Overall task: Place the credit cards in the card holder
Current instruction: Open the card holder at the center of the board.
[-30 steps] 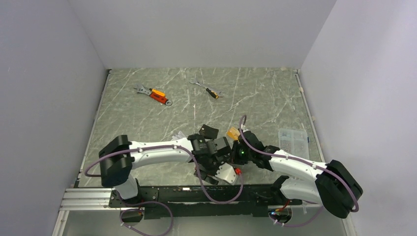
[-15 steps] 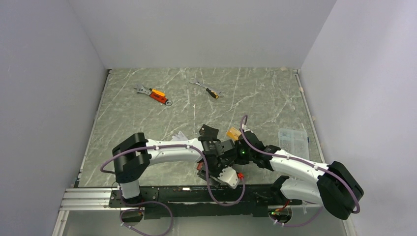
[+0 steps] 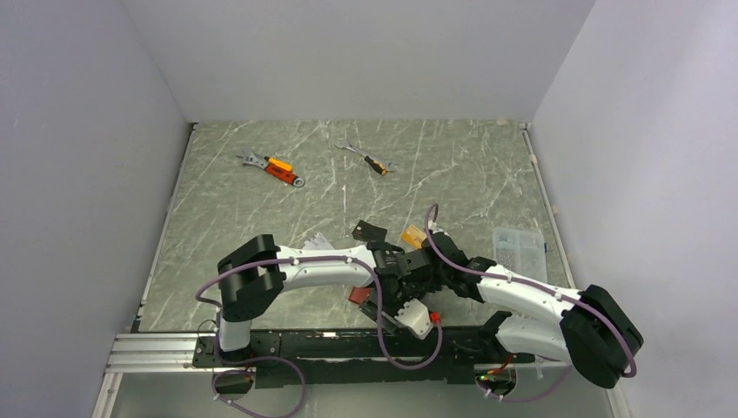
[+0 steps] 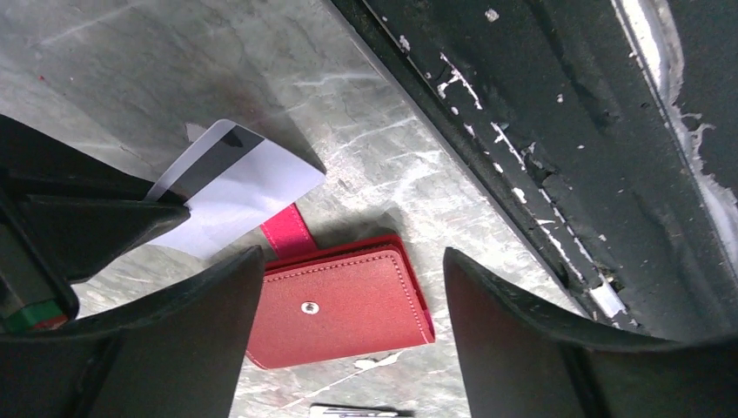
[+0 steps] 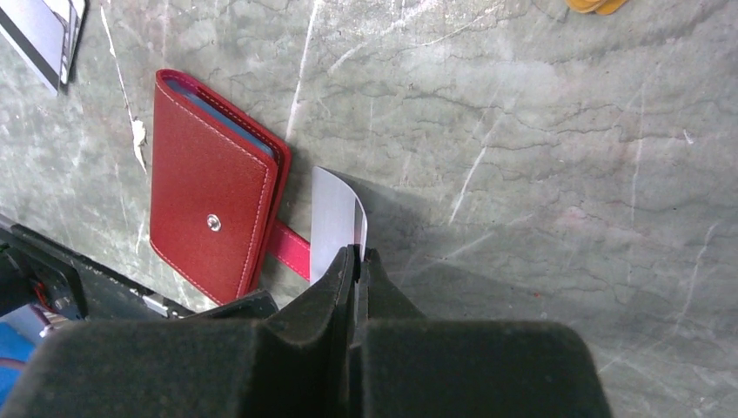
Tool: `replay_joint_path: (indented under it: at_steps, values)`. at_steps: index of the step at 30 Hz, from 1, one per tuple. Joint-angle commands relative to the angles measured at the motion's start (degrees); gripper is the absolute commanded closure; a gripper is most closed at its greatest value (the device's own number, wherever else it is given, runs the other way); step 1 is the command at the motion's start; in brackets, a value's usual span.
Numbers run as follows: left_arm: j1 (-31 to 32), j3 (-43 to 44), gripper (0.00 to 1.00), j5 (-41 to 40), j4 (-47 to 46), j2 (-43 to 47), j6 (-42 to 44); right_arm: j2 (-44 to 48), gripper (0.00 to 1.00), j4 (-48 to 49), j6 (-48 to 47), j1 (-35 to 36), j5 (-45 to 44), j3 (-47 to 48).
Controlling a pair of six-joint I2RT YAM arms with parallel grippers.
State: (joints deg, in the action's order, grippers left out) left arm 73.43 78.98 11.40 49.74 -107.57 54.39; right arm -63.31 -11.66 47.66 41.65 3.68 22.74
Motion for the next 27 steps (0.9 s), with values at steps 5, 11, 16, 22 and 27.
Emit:
replay_joint_path:
  at_steps: [5, 11, 16, 22, 27]
  values:
    - [0.40, -1.42, 0.35, -0.98, 0.07, -2.28, 3.78, 0.62, 1.00, -6.71, -0.65, -0.21, -5.37, -1.71]
    - [0.40, -2.65, 0.43, -4.56, -0.61, -2.75, 2.50, 0.92, 1.00, -6.46, -0.29, -0.31, -5.62, -2.15]
    - [0.40, -2.52, 0.50, -6.54, -0.24, 0.28, 1.47, 0.74, 1.00, -6.52, -0.27, -0.26, -6.03, -2.33]
    - [0.28, -2.82, 0.54, -10.22, 1.23, 4.18, 0.36, 0.77, 1.00, -5.96, 0.20, -0.22, -6.23, -3.38]
    - [-1.25, -4.48, 0.54, -13.02, 1.01, 5.59, 0.11, 1.06, 1.00, -5.39, 0.69, -0.30, -6.14, -4.21]
